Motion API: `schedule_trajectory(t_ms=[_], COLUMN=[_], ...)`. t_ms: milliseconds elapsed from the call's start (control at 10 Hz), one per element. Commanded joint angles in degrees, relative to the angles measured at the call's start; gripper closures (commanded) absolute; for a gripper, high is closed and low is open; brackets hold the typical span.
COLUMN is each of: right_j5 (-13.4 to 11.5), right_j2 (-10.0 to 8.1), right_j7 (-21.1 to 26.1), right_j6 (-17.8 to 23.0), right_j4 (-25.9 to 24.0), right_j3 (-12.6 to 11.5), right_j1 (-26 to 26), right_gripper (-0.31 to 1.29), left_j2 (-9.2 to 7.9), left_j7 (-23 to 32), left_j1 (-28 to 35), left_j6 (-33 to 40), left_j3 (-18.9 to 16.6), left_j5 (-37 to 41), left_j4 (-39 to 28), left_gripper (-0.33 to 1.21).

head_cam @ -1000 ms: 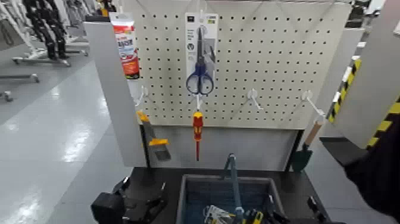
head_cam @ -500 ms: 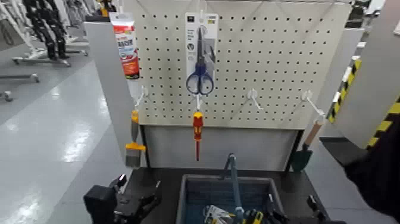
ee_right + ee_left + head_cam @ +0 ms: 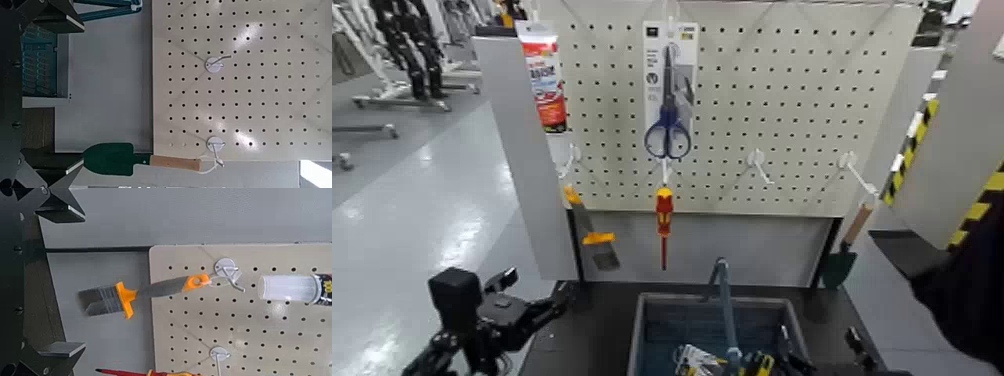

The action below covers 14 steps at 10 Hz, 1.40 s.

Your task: Put the yellow paint brush into the crate.

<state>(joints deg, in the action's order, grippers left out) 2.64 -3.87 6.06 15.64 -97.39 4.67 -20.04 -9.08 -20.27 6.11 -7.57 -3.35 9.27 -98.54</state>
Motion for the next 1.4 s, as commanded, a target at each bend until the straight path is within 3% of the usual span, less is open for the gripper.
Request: schedule_trajectory(t_ms=[100, 500, 800, 1200, 1400], right_j5=[0.09, 0.35, 0.53, 0.79, 1.06], right_j2=[0.0, 0.0, 0.0, -0.09, -0.09], right_j7=[0.0, -0.09, -0.09, -0.17, -0.17], right_j6=[0.1, 0.18, 0.36, 0.54, 1.06], right_j4=[0.01, 0.27, 0.53, 0.8, 1.15], right_j3=[0.17, 0.69, 1.05, 1.49, 1.66], right_j1=[0.0, 0.44, 0.79, 1.14, 1.49], right_gripper=[0.12, 0.12, 0.12, 0.13, 0.12], left_j2=[-3.32, -8.06, -11.14, -12.54, -12.28], left_j7=[-3.72, -13.65, -18.14, -21.74, -22.88], left_j1=[-4.18, -14.46, -22.02, -29.93, -32.92], left_j6=[-3.95, -6.85, -6.41, -4.74, -3.51], left_j3=[-2.8, -1.22, 3.97, 9.68, 12.49], left_j5=[0.75, 2.68, 4.17, 5.93, 7.95], left_j4=[0.81, 10.74, 19.44, 27.0, 30.69], left_gripper=[0.16, 0.16, 0.16, 0.16, 0.16])
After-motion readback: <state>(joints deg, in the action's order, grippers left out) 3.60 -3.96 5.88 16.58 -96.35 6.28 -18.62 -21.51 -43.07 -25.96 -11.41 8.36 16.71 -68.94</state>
